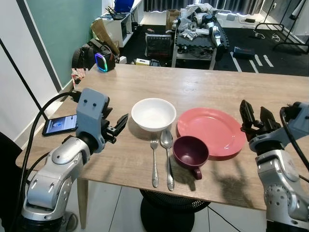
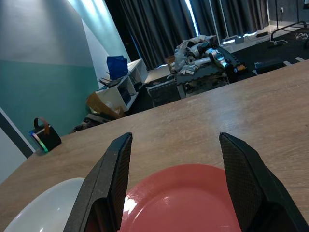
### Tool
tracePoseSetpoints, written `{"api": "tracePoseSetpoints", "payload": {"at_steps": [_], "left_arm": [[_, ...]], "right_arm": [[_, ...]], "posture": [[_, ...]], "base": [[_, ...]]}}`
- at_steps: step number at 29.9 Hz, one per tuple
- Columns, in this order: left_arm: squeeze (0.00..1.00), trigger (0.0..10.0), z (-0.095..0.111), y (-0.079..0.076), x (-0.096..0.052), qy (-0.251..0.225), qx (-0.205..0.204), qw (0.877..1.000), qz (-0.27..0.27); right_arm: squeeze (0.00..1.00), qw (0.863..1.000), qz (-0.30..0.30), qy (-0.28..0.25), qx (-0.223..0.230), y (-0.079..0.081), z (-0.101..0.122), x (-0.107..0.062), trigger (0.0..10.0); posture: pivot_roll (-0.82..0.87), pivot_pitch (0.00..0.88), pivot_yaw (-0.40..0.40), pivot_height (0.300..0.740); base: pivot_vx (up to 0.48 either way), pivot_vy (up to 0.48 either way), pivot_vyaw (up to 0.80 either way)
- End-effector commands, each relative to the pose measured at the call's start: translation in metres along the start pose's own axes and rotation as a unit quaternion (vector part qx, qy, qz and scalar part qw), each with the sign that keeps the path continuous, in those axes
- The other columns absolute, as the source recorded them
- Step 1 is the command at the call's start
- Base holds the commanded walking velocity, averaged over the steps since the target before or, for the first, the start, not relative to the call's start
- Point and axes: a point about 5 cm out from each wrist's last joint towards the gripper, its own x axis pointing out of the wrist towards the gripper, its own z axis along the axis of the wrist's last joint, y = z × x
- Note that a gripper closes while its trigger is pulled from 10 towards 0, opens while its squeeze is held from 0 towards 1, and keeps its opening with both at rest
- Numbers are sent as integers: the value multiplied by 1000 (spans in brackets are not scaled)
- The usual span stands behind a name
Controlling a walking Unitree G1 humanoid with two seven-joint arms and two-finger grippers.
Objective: Setting the table
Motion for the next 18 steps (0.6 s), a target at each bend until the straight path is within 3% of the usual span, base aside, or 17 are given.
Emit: {"api": "tracePoseSetpoints", "payload": {"at_steps": [1, 18], "left_arm": [[0, 10000, -1, 3, 1, 2, -4, 1000, 10], [0, 10000, 0, 6, 2, -2, -4, 1000, 18]], "right_arm": [[0, 1000, -2, 10, 1, -2, -4, 0, 10000], [0, 1000, -2, 11, -1, -2, -5, 1, 10000]], "posture": [[2, 0, 81, 740], [2, 0, 82, 740]], "base": [[-322, 0, 0], [-446, 0, 0]]}}
